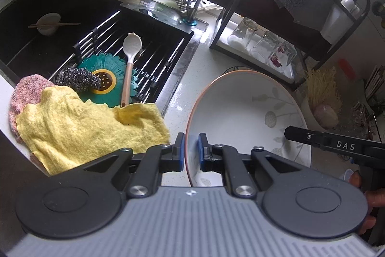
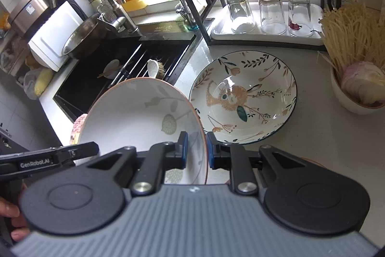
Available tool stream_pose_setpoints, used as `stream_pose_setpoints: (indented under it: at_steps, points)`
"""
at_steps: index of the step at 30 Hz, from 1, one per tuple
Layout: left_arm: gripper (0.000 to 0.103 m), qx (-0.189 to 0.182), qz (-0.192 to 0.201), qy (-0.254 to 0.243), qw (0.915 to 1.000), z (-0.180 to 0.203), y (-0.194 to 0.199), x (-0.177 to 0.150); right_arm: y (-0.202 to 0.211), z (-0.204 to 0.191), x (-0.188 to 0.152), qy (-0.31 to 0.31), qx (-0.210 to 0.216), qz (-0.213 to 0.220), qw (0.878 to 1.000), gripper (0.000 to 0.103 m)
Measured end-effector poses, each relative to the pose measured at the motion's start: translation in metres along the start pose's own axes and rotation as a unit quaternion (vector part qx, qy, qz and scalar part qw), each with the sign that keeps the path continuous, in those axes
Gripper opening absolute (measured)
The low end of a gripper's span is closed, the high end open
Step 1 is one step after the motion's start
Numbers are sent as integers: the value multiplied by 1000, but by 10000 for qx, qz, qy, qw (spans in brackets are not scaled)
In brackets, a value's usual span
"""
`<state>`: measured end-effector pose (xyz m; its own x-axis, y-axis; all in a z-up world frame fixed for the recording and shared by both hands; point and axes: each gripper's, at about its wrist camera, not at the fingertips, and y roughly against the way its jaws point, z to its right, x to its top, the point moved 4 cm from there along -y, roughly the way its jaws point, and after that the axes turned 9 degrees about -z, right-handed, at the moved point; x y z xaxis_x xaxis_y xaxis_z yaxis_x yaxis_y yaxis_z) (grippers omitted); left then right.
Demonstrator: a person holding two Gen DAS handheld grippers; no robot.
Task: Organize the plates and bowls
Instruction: 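Lift and carry both held plates toward the open counter space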
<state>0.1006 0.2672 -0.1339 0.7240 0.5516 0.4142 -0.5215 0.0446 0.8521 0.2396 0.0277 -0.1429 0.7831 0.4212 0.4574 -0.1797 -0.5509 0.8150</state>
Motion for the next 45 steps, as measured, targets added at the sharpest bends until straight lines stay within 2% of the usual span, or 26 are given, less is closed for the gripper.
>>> stream_pose_setpoints:
  at_steps: [7,15,24,28,31,45]
  points:
    - [12,-261,55,-416,9988,20,4,3,24,8,-10,-178,-270,370,9988,19]
    - [12,-576,-96,-814,9950,45,-9,1,46,29,-30,-473,-588,601,9953,20]
    - [12,-892,-479,-1388,9851,83,-33,-4,68,60,-60,-1069,-848,838,9871,20]
    - [13,-923,-670,-1635,9799,101,-44,-3,75,74,-71,-1391,-931,890,9819,20]
    - [13,-1001,-757,-1729,9769,110,-51,-1,80,78,-76,-1441,-1069,1005,9786,20]
    - [15,-1017,-1601,-1961,9621,130,-107,-16,69,110,-102,-1921,-1307,734,9699,20]
